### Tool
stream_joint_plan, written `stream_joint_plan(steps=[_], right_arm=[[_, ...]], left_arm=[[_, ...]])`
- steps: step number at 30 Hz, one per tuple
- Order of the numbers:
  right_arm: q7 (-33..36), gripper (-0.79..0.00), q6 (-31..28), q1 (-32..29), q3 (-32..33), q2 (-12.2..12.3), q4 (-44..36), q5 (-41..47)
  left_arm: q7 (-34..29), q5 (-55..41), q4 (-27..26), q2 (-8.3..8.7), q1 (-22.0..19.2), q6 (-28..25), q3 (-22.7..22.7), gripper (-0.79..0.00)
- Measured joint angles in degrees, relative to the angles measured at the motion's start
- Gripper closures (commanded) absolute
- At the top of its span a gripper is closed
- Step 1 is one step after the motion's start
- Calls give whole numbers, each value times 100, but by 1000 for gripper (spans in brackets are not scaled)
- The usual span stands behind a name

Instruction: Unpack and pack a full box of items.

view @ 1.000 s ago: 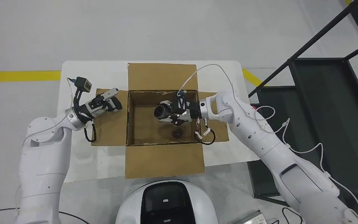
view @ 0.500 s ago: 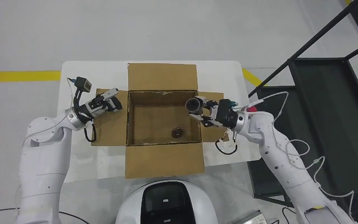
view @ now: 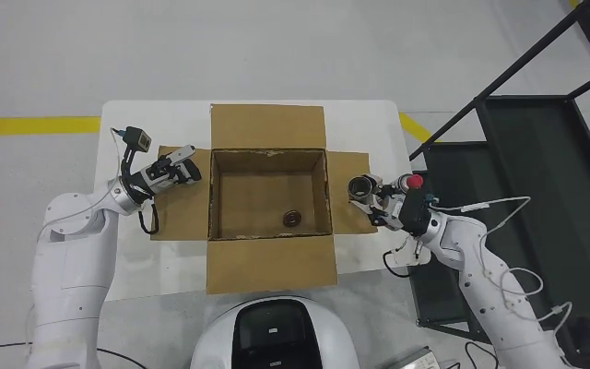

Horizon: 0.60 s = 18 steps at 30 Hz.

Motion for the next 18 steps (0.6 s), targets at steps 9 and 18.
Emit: stream_joint_plan(steps=[9,18], right_arm=[[51,0,80,-15,5,-4,-19,36],[-968,0,268,-685,572,65,709,-177]], left_arm=[[0,0,0,0,0,0,0,-785],[0,0,0,0,0,0,0,-785]])
